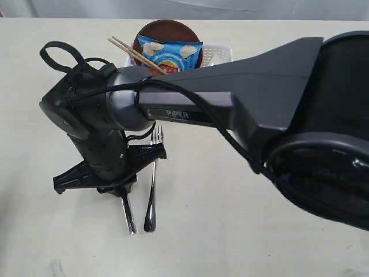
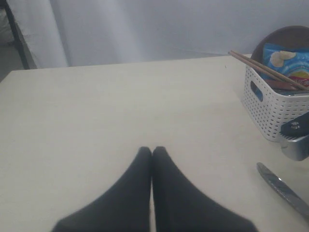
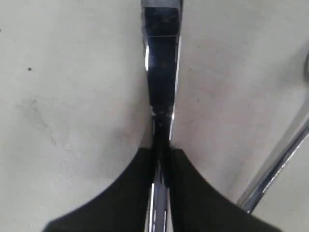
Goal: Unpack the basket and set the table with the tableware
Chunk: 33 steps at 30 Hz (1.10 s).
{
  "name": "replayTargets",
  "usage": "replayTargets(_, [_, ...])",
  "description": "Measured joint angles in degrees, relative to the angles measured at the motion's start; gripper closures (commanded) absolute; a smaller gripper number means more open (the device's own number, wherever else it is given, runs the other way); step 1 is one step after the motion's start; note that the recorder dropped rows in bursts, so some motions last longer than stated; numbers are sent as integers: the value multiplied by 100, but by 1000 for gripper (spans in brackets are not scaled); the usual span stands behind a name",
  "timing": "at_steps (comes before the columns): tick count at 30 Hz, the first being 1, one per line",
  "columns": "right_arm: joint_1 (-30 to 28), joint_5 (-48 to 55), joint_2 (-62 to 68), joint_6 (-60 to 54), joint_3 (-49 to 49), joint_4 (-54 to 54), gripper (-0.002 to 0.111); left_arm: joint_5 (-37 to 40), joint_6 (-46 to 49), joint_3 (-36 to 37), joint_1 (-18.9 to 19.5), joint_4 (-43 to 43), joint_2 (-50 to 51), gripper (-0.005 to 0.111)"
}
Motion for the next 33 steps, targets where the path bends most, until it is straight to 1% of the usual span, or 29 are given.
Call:
replayTargets(3, [0, 0, -25, 577, 8, -77, 109, 0, 0, 0, 0, 0, 0, 107])
replayTargets(8, [-62, 237, -208, 1845, 97, -696, 109, 0, 0, 0, 0, 0, 0, 107])
replayTargets(14, [-144, 214, -311, 1934, 169, -383, 109, 0, 0, 0, 0, 0, 0, 107])
replayTargets(17, [-144, 231, -311, 1934, 423, -371, 109, 0, 0, 0, 0, 0, 0, 107])
replayTargets(20, [-144, -4, -331, 1934, 582, -371, 109, 0, 0, 0, 0, 0, 0, 107])
replayTargets(33, [-154, -144, -342, 1863, 606, -269, 108, 0, 0, 0, 0, 0, 0, 107])
